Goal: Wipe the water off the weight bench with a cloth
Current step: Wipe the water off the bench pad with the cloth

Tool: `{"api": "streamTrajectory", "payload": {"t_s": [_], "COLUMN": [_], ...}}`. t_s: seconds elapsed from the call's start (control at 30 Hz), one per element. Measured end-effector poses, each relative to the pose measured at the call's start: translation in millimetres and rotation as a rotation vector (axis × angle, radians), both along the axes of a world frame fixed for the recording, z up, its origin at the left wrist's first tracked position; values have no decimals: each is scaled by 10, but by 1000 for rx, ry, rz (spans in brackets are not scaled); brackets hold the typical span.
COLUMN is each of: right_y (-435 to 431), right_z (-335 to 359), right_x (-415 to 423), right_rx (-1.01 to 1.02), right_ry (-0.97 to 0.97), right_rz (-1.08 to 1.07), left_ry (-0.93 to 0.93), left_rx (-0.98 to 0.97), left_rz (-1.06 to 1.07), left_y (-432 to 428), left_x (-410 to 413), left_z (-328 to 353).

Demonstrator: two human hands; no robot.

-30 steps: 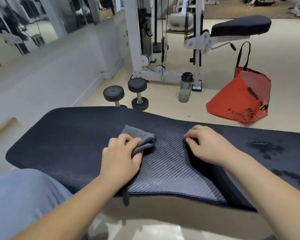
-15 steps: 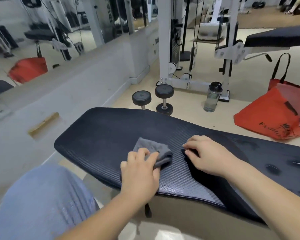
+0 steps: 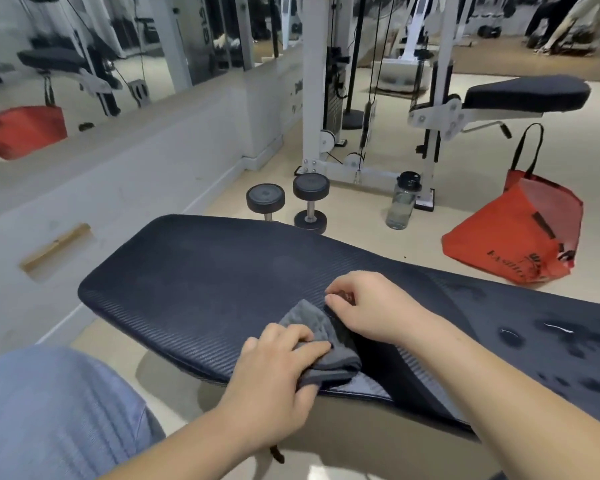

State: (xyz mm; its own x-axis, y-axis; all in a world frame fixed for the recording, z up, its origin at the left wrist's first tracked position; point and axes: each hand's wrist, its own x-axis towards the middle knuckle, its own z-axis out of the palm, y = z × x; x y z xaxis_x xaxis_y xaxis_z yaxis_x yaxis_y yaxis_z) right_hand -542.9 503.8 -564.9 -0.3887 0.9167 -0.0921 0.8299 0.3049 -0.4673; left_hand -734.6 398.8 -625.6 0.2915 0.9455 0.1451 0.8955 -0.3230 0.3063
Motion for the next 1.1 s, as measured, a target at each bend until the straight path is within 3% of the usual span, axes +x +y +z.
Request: {"api": "streamTrajectory", "payload": {"t_s": [0.07,0.2,0.23,0.37,0.5,0.57,0.67,0.73,0.77,0.87,0.93,1.03,1.1], "right_y": [-46,-153,-186,-406,-706,-843,-991,-1053,-1079,-1135,-1116,-916,-620], "right_z": [47,108,118,72,12,9,26,97,127,70,-58,-187,-250], "right_x": [132,504,598,998,1451,1639,1826,1838,1787,1498,1344,1449,1645], "right_rx": [-36,-37,-28,36,72,87,46,-57,-120,-346,-426,-362,-261], "right_ry": [2,25,38,87,166,177,39,-124,-217,-455,-534,-491,-423], "right_rz": [-22,-115,-143,-280,-442,-510,-593,-636,-624,-484,-436,-426,-428], "left_ry": [-57,-155,-160,-189,-267,-300,-584,-799,-832,-579,-366,-179,-173], "left_rx": [-44,-128,-171,-227,-279,-308,-558,-724,-687,-382,-338,-319,-316], "left_rz": [22,441,451,176,216,76,-287,-274,-181,21,-15,-107,-106], "left_y": [154,313,303,345,554,463,352,500,611,997,1174,1271,1296], "left_x": [-76,492,726,1353,1718,1992,2269,2246,2180,1918,1792,1758,1774], "left_z": [0,155,184,163,196,244,351,418,424,326,279,216,199]}}
